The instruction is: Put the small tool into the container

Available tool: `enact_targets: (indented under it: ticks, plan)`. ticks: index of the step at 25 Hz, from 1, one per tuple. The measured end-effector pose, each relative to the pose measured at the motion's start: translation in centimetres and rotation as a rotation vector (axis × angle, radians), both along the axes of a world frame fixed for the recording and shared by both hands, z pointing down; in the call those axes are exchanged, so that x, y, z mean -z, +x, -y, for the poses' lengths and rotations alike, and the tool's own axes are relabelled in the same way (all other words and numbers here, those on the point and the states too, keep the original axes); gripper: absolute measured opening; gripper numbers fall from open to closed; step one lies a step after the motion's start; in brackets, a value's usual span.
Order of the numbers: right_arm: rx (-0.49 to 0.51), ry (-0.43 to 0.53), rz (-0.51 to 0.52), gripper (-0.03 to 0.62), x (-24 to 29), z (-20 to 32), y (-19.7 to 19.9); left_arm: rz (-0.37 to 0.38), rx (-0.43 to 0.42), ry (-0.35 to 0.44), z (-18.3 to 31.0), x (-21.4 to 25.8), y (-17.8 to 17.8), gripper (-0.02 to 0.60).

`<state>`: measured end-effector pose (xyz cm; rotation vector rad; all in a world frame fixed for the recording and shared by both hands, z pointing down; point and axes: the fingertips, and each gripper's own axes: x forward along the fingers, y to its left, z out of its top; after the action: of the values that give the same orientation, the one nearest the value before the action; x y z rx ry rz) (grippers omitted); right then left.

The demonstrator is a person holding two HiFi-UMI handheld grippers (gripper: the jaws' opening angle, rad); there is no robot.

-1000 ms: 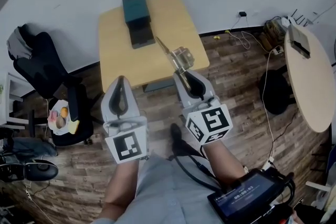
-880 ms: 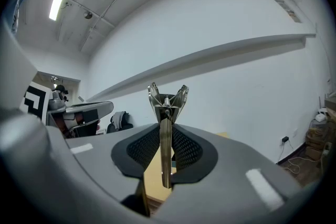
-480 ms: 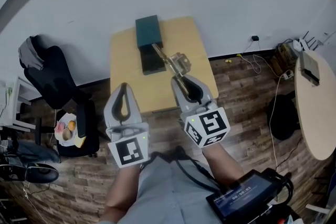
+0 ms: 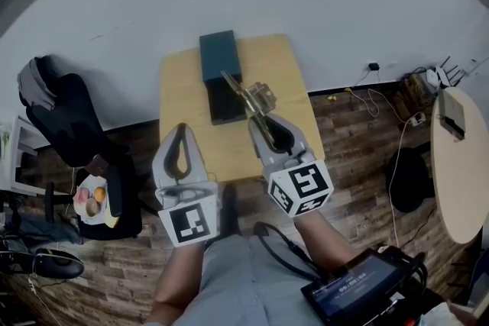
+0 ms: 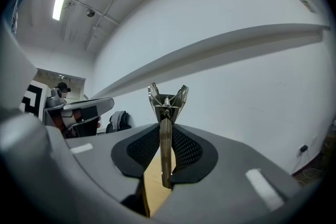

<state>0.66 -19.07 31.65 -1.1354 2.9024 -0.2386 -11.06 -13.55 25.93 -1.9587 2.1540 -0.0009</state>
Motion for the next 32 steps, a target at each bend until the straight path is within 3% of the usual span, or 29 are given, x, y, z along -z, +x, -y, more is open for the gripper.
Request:
enact_targets:
  ticks: [14, 25, 32]
  plan:
    - [-0.063, -0.194, -0.086, 0.071, -8.4, 10.3, -7.8, -0.044, -0.052, -0.108, 11.5, -5.0, -8.9, 0.011]
    - [-0.105, -0.376, -0.182, 0.071, -17.8, 13.3, -11.0, -0.078, -0.054, -0.221, 15.6, -10.4, -14.1, 0.011]
    - [-0.135, -0.460, -0.225, 0.071, -21.5, 14.5, -11.8, -0.093, -0.054, -0.251, 17.4, -12.2, -16.1, 0.011]
